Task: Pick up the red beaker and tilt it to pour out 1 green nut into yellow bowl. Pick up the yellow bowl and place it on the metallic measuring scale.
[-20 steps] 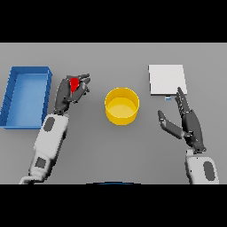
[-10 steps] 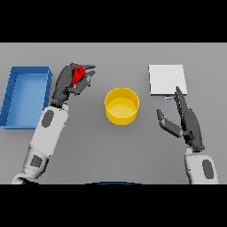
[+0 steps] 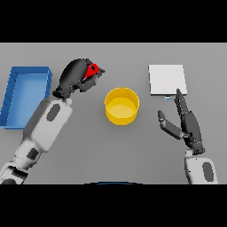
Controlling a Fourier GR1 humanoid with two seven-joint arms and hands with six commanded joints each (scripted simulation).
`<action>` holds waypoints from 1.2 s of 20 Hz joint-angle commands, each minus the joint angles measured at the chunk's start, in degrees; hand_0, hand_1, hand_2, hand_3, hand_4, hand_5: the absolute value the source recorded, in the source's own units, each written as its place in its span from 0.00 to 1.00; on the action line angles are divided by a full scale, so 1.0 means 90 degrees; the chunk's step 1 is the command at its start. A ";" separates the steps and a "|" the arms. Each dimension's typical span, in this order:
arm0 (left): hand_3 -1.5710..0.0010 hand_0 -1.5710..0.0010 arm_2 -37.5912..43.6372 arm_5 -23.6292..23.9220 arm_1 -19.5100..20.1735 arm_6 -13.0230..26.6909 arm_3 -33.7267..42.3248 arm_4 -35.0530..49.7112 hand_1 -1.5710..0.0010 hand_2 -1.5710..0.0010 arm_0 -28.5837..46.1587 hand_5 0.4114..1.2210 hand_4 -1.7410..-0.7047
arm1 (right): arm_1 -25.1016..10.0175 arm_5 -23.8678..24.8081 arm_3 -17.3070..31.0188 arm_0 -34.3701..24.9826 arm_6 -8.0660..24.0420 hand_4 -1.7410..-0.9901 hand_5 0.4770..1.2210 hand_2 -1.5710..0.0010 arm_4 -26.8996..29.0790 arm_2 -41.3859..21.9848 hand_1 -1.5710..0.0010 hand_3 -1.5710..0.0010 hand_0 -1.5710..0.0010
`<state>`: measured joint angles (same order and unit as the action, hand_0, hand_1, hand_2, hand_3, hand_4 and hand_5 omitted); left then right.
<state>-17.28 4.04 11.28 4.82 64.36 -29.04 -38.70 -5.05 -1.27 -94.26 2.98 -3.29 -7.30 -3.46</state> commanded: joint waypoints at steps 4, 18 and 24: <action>0.00 0.00 -0.0926 -0.0659 0.0378 0.0436 -0.0111 -0.0795 0.00 0.00 -0.0480 0.94 0.01 | 0.0010 0.0044 0.0029 -0.0066 0.0014 0.60 0.29 1.00 -0.0106 -0.0044 1.00 1.00 1.00; 0.21 0.00 -0.3273 -0.2898 0.0646 0.0424 -0.1416 -0.2122 0.00 0.00 -0.2575 1.00 0.04 | 0.0155 -0.0099 0.0110 -0.0023 0.0192 0.59 0.18 1.00 0.0403 0.0159 1.00 1.00 1.00; 0.08 0.00 -0.4224 -0.3005 0.0449 0.0145 -0.1761 -0.2637 0.00 0.00 -0.3235 1.00 0.01 | 0.0182 -0.0033 0.0041 -0.0031 0.0203 0.59 0.17 1.00 0.0264 0.0075 1.00 1.00 1.00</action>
<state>-55.30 -23.01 15.29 6.08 48.52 -52.63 -67.81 -3.39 -1.57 -93.89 2.69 -1.40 -4.92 -2.79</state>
